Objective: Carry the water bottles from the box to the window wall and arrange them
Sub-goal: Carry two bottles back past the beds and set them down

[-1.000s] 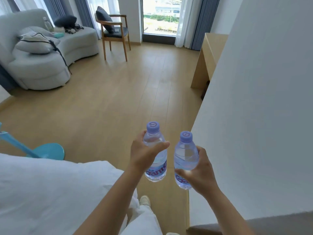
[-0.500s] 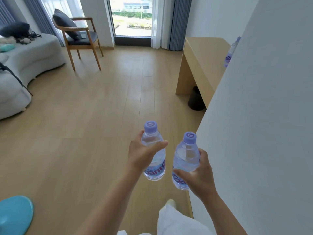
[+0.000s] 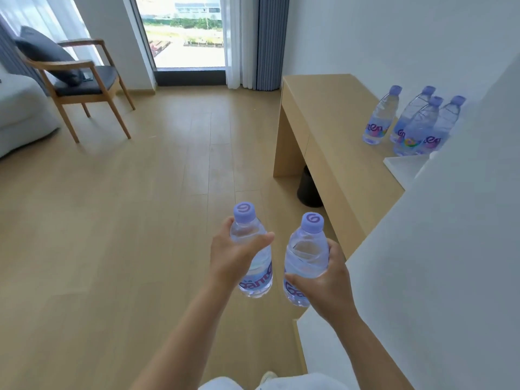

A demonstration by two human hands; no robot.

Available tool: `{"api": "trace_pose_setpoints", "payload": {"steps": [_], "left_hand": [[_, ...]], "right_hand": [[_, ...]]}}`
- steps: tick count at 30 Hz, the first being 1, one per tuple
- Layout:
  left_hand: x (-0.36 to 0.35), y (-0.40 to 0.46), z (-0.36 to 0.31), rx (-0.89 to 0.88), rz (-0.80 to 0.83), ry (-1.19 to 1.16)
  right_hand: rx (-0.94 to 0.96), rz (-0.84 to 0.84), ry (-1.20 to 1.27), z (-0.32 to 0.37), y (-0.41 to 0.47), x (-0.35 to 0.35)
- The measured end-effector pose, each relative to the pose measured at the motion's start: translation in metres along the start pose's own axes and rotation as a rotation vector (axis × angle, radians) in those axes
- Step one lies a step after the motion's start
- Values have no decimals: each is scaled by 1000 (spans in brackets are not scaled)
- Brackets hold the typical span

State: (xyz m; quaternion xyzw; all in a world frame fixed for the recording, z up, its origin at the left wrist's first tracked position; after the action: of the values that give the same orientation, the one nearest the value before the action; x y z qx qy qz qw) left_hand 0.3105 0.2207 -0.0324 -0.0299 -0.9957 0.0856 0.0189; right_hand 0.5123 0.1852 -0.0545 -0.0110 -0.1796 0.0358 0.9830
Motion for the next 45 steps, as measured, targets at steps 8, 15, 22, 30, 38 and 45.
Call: {"api": "trace_pose_setpoints", "payload": {"steps": [8,15,22,30,38,45], "left_hand": [[-10,146,-20,-4,110,-3],[-17,285,-47,-5,345,86],[-39,387,-75,-1,519,100],[-113,451,-83,5,685,136],[-225,499,-93,-9,844,204],[-304,520,-94,-22,982,197]], "right_hand": [[-60,-110,-12,-13,117,20],[-179,-304,65,-18,227,28],[-276,-490,114,-19,288,47],[-303,-727,116,-35,323,116],[-267,-906,133,-66,360,220],[-311,-1015,76,-107,382,293]]}}
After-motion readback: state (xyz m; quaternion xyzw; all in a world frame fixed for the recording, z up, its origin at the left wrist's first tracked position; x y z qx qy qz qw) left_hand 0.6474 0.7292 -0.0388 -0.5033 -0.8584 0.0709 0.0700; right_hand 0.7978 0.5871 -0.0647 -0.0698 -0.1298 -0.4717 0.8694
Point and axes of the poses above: each hand's wrist, its own y-axis towards the middle knuckle, its own x-axis out of the back of the hand, z = x × y, the point moved 8 cm from there along y, towards the middle knuckle, and after that the axes turned 14 degrees about z, right-handed, at the moved point
